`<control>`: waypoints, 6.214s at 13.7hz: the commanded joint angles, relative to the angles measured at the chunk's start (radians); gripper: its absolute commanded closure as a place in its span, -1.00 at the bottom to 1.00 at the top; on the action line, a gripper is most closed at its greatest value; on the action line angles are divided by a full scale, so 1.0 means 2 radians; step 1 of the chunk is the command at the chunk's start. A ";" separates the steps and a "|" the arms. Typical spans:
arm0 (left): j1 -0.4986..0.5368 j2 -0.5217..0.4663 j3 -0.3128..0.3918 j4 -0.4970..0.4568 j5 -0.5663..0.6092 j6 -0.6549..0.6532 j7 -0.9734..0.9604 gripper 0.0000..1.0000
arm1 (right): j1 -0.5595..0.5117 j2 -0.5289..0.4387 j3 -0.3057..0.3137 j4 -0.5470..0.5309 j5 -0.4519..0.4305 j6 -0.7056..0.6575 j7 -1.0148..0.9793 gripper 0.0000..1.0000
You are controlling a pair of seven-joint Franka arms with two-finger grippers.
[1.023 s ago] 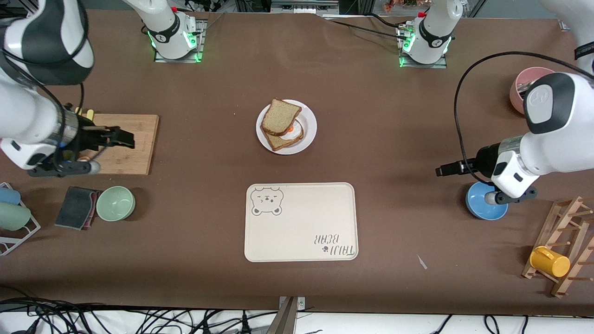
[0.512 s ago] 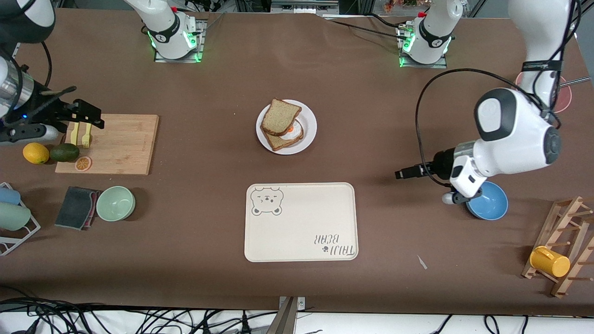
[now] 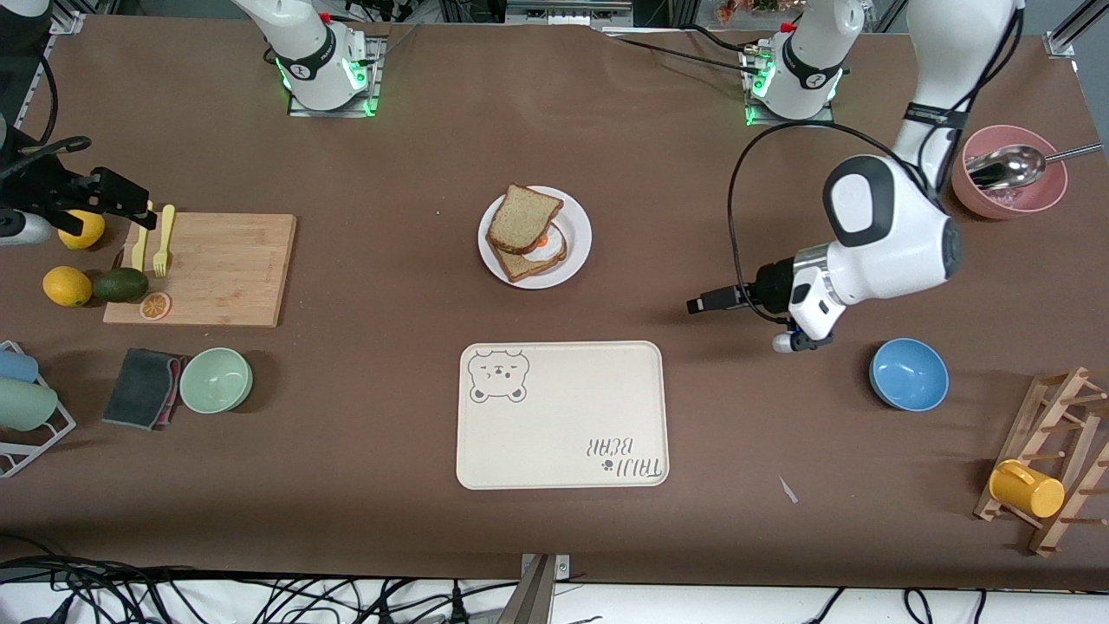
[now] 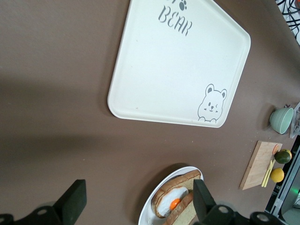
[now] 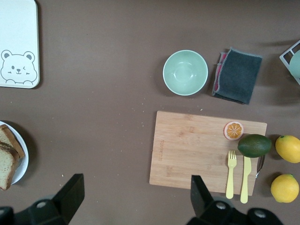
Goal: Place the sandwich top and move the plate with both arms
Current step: 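Retract the right gripper while the left gripper reaches toward the plate, then close the left gripper on the white plate rim, then drag the white plate with the left gripper onto the bear tray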
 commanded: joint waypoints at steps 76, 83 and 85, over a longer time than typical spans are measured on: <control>-0.067 0.096 -0.118 0.004 -0.741 0.195 0.638 1.00 | -0.004 0.008 -0.014 0.015 -0.005 -0.042 0.002 -1.00; -0.061 0.157 -0.096 0.096 -0.734 0.196 0.640 1.00 | -0.004 0.008 -0.014 0.015 -0.005 -0.042 0.002 -1.00; -0.063 0.183 -0.083 0.128 -0.732 0.196 0.641 1.00 | -0.004 0.008 -0.014 0.015 -0.005 -0.042 0.002 -1.00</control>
